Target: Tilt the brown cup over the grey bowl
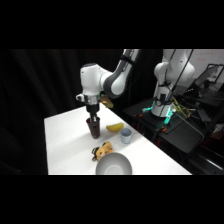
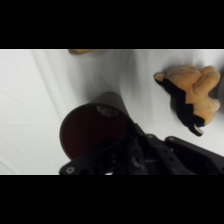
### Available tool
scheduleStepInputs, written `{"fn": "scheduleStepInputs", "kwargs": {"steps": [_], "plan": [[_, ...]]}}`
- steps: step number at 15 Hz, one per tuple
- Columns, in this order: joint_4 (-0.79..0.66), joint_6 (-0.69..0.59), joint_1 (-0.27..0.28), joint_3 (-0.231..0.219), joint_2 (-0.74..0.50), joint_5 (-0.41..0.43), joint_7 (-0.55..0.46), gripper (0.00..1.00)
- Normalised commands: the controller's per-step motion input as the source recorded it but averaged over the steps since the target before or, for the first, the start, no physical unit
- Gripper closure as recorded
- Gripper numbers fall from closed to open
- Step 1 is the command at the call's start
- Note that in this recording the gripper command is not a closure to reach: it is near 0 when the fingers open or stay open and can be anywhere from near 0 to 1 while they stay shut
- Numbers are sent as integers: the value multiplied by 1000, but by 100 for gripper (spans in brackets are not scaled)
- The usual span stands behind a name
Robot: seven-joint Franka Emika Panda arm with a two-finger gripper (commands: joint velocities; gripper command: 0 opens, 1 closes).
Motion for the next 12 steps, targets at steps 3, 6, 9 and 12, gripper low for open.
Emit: {"fn": "scheduleStepInputs", "kwargs": {"steps": [3, 6, 9, 12], "plan": [[68, -66, 105, -106, 3, -168, 178, 0], [73, -141, 95, -92, -60, -133, 137, 0], [49, -219, 93, -112, -188, -158, 136, 0], [5, -363, 73, -96, -367, -183, 80, 0]]}}
